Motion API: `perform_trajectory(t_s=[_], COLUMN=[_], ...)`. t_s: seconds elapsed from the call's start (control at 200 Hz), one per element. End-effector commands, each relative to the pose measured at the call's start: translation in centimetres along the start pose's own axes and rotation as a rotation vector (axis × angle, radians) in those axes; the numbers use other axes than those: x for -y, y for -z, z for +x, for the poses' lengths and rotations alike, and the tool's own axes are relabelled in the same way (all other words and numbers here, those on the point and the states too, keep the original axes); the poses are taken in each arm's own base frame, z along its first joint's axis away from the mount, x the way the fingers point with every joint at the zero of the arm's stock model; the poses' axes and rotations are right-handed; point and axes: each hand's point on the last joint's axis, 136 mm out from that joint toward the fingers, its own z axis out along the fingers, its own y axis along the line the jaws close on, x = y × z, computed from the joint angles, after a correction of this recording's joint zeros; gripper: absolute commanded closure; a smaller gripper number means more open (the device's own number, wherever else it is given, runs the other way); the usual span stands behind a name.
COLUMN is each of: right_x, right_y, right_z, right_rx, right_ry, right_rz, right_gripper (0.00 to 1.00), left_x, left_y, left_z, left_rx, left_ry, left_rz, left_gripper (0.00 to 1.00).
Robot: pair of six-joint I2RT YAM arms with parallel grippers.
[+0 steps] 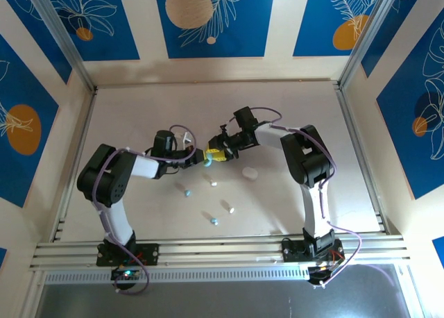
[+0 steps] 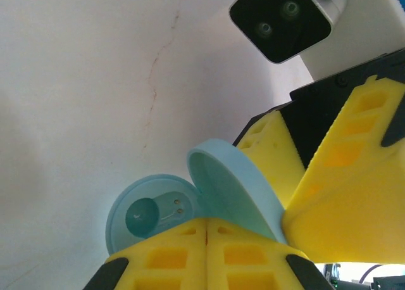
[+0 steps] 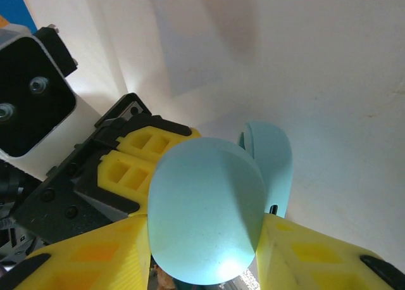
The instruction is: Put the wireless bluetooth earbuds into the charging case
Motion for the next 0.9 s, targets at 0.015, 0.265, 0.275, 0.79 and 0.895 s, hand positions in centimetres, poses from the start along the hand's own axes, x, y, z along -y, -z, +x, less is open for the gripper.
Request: perform_trajectory(t_s=[0.015,0.265,0.275,0.79,0.895], right_x=[-0.7,-0.1,-0.1,0.1,0.1], right_y=[-0.5,-0.2,-0.2,1.6,1.8], right_z=[0.2,0.5,0.5,0.9,0.8], right_rx=[-0.032,-0.017,-0.017,0.039,0.048], right_ry=[-0.004,-0.005,-0.005,0.009,0.008], right_rz=[-0.019,0.021,0.022,0.097,0.105], right_gripper=[0.54,0.37,0.37,0.19,0.19], left_x=[0.7,0.4,0.4,1.5,1.5], left_y=[-0.5,-0.9,-0.9,-1.9,-1.9], left_z=[-0.4,-0.3,-0.3,0.6,0.6], left_rx=[-0.007,-0.018,-0.018,-0.058,-0.062], left_ry=[-0.010,0.001,0.001,-0.026,-0.034], left_rz=[0.033,0.033,0.033,0.036,0.026], left_gripper=[0.94,0.93,0.93,0.90,0.90])
